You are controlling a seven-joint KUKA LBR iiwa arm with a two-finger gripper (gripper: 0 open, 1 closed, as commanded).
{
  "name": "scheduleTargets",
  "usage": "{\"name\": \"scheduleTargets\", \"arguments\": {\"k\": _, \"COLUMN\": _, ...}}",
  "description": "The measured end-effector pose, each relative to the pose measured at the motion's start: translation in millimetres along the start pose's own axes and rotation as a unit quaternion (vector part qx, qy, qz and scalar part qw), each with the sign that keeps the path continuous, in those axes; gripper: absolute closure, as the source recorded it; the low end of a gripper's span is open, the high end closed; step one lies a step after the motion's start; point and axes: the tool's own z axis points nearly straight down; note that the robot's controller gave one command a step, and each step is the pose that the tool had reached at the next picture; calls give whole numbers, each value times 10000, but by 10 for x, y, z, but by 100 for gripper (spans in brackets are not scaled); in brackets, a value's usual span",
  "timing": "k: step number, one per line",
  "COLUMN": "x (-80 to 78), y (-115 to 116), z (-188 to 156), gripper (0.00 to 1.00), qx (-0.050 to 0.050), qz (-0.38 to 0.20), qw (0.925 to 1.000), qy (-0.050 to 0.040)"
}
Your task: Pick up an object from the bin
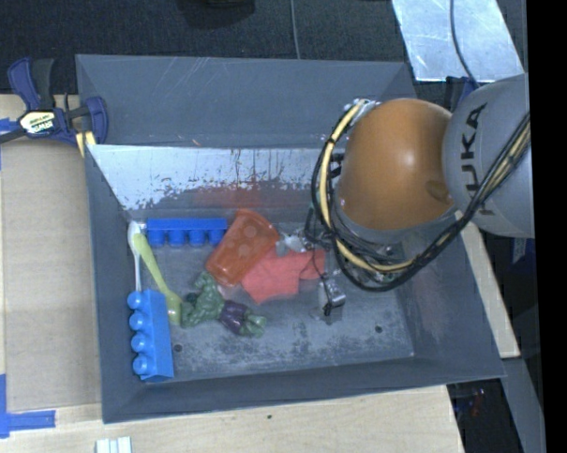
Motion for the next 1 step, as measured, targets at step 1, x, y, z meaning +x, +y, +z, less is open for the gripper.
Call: {"name": "scheduleTargets", "arguments": {"k": 1, "x": -61, "y": -159, "z": 554, "gripper": 0, "qx": 8, "qz": -101, "qw": 9999, "qy": -19}}
